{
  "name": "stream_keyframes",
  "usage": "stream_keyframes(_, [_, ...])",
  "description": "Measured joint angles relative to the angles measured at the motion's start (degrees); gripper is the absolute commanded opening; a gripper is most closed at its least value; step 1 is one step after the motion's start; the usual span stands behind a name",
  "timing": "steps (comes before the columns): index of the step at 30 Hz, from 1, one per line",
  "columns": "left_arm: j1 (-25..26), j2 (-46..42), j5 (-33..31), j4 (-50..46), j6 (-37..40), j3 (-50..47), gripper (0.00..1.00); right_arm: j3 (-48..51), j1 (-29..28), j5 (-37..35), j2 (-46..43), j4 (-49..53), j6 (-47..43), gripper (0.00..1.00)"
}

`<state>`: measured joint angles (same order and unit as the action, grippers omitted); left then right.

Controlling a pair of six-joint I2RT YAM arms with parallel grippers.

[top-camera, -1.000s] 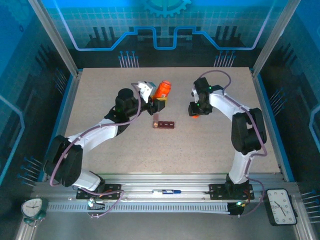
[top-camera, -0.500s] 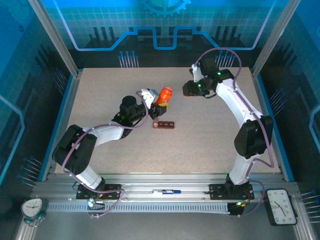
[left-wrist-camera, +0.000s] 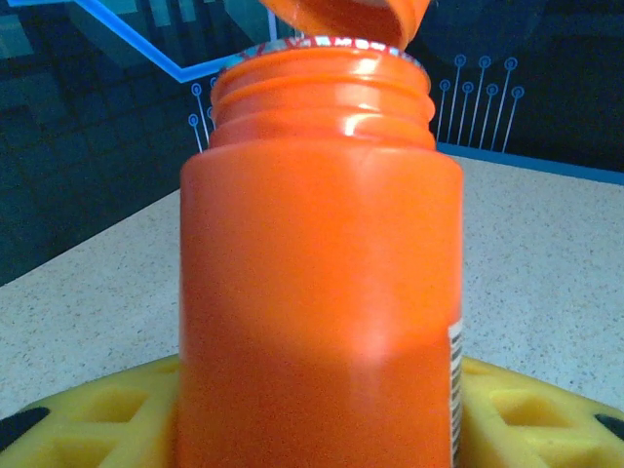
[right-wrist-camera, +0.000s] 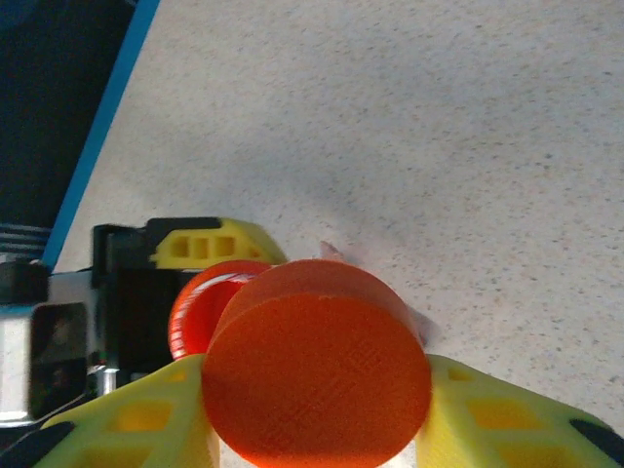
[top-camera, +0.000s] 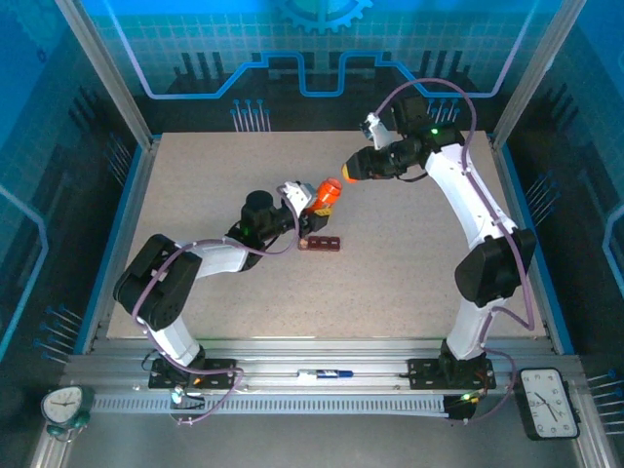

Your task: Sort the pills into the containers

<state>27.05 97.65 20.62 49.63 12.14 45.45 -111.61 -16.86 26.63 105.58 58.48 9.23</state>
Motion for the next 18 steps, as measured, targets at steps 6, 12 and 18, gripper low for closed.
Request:
stream_keyframes(6, [0.11, 0.04, 0.07, -0.02, 1.7, 0.0, 0.23, -2.91, -0.13, 4.31, 1.97, 4.9, -3.82, 0.46])
stream_keyframes(12, [0.13, 0.04, 0.09, -0.11, 1.99, 0.0, 0.23, -3.17, -1.09, 6.43, 3.37, 7.52, -6.12, 0.46])
stream_keyframes(18, [0.33, 0.04, 0.26, -0.63, 2.03, 0.0, 0.22, -3.19, -2.01, 6.97, 4.42, 8.2, -6.75, 0.46])
